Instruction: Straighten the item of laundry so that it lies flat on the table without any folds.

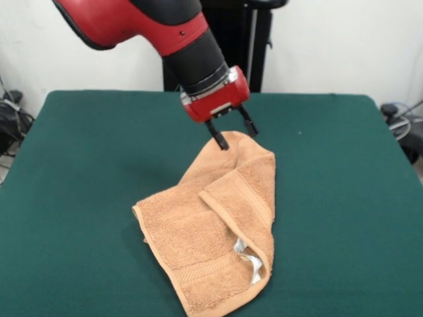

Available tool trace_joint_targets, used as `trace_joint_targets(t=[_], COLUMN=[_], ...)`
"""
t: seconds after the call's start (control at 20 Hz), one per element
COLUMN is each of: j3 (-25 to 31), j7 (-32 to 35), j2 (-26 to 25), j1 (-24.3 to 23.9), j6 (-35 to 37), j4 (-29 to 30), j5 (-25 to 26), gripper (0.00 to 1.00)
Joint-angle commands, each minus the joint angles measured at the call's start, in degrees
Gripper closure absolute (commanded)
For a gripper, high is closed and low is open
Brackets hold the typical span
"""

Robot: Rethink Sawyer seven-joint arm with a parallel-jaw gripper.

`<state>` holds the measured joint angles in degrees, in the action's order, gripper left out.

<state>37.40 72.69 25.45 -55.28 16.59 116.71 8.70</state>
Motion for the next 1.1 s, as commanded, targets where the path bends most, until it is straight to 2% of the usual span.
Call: trace_joint_targets(t=[0.05, 0.65, 1.1], j3=[4.39, 6.63, 6.13], j7=[10.49, 8.83, 7.21], j2=[-2.39, -6.71, -8.26], j1=[-0.27, -3.1, -3.05], j6=[2.03, 4.55, 5.4], j4=[2.24, 2.31, 0.59], j5=[-4.13, -6.98, -6.93], gripper=[0.0, 0.0, 0.0])
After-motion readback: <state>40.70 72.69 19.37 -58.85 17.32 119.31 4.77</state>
